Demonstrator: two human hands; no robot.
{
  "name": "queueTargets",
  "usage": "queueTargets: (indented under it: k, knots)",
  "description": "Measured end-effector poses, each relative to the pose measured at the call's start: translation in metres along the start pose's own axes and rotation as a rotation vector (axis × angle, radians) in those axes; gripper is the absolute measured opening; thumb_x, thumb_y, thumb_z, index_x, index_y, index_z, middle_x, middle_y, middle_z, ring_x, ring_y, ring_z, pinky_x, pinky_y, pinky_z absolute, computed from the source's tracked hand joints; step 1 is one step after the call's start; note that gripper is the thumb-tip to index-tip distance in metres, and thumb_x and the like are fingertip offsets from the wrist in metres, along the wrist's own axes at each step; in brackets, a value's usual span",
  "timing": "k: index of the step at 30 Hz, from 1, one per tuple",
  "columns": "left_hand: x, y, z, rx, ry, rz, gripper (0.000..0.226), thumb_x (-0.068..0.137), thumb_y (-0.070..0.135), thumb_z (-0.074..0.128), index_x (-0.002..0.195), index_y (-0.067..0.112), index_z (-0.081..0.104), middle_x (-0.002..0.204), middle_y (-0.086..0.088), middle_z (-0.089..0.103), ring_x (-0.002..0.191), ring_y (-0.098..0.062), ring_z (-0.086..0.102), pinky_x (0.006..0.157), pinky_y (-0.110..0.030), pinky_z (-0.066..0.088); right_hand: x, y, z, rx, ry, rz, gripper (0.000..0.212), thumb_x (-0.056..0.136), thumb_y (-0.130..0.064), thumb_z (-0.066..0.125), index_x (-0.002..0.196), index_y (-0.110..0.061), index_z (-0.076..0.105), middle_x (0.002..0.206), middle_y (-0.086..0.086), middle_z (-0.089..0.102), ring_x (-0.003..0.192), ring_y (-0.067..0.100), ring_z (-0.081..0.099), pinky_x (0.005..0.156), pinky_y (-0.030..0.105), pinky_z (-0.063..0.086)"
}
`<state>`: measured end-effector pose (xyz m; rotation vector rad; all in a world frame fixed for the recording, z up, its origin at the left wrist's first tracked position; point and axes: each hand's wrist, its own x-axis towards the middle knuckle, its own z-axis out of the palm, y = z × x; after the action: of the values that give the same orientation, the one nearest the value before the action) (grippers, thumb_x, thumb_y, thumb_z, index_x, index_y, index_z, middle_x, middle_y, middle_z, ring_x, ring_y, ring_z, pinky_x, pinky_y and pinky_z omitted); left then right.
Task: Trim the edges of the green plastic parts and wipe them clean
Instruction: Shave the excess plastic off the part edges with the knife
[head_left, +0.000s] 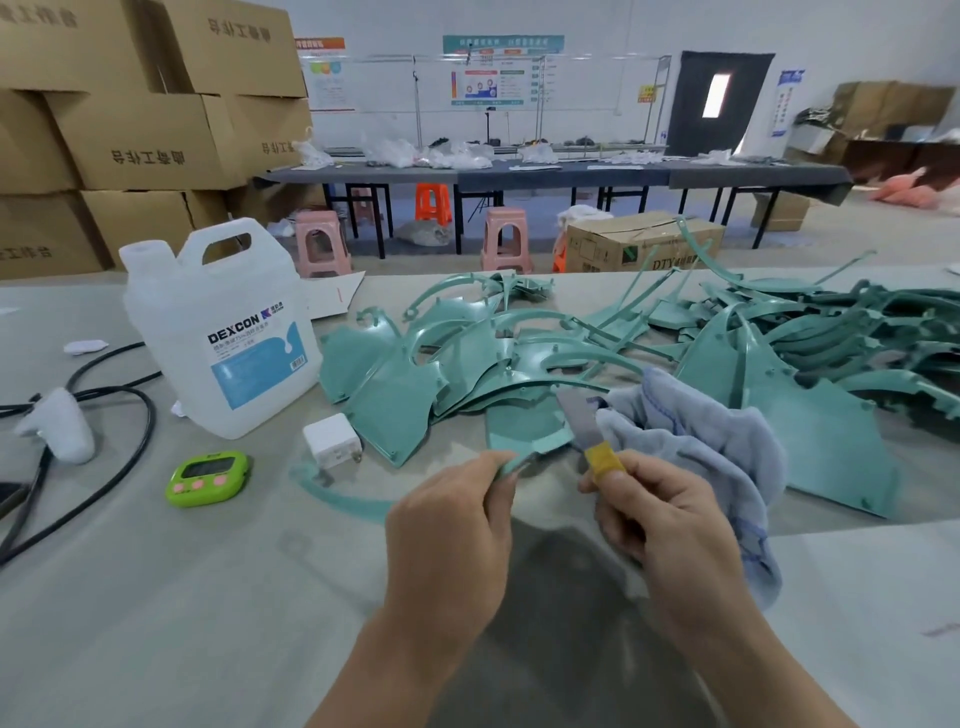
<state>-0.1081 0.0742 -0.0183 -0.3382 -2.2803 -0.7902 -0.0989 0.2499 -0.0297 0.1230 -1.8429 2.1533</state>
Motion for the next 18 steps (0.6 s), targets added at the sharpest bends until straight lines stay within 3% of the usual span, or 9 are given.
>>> queueTargets:
  k: [4, 7, 11, 14, 18]
  knots:
    - [0.001, -0.001, -0.001, -0.035, 0.023, -0.005, 0.017, 0.091, 0.030, 0.065, 0.103, 0.024, 0.076, 0.074, 0.007, 0.071, 0.064, -0.017, 0.063, 0.058, -0.027, 0.044, -0.001, 0.000, 0.003, -0.025, -0.074, 0.010, 0.020, 0.090, -0.018, 0.063, 0.075, -0.009, 0.072, 0.049, 0.004, 0.045, 0.046, 0.011, 0.035, 0.045, 0.014, 0.030]
    - [0.003, -0.004, -0.005, -0.081, 0.050, -0.020, 0.020, 0.091, 0.032, 0.063, 0.103, 0.025, 0.077, 0.069, 0.008, 0.070, 0.059, -0.014, 0.060, 0.057, -0.021, 0.038, 0.008, 0.011, -0.006, -0.186, 0.126, 0.090, 0.030, 0.098, -0.010, 0.061, 0.070, -0.010, 0.072, 0.047, 0.002, 0.045, 0.042, 0.009, 0.034, 0.043, 0.019, 0.029]
    - [0.006, -0.006, -0.007, -0.094, 0.090, -0.049, 0.014, 0.090, 0.031, 0.063, 0.098, 0.027, 0.074, 0.062, 0.008, 0.066, 0.055, -0.015, 0.056, 0.053, -0.026, 0.041, 0.015, 0.016, -0.017, -0.369, 0.269, 0.081, 0.029, 0.097, -0.019, 0.063, 0.071, -0.009, 0.068, 0.049, -0.001, 0.048, 0.047, 0.013, 0.036, 0.052, 0.032, 0.031]
    - [0.006, -0.005, -0.006, -0.058, 0.063, -0.101, 0.013, 0.088, 0.032, 0.061, 0.086, 0.023, 0.070, 0.055, 0.004, 0.060, 0.050, -0.024, 0.054, 0.050, -0.029, 0.044, 0.002, 0.003, -0.004, -0.232, 0.199, -0.136, 0.023, 0.094, -0.029, 0.063, 0.076, -0.016, 0.069, 0.053, 0.001, 0.051, 0.048, 0.011, 0.038, 0.045, 0.024, 0.030]
    - [0.006, -0.001, -0.006, -0.056, -0.008, -0.126, 0.016, 0.087, 0.036, 0.058, 0.085, 0.023, 0.068, 0.058, 0.004, 0.061, 0.054, -0.025, 0.056, 0.052, -0.034, 0.048, -0.020, 0.002, 0.016, -0.426, 0.004, -0.294, 0.028, 0.094, -0.047, 0.055, 0.085, -0.022, 0.066, 0.061, 0.001, 0.056, 0.052, 0.012, 0.047, 0.048, 0.029, 0.040]
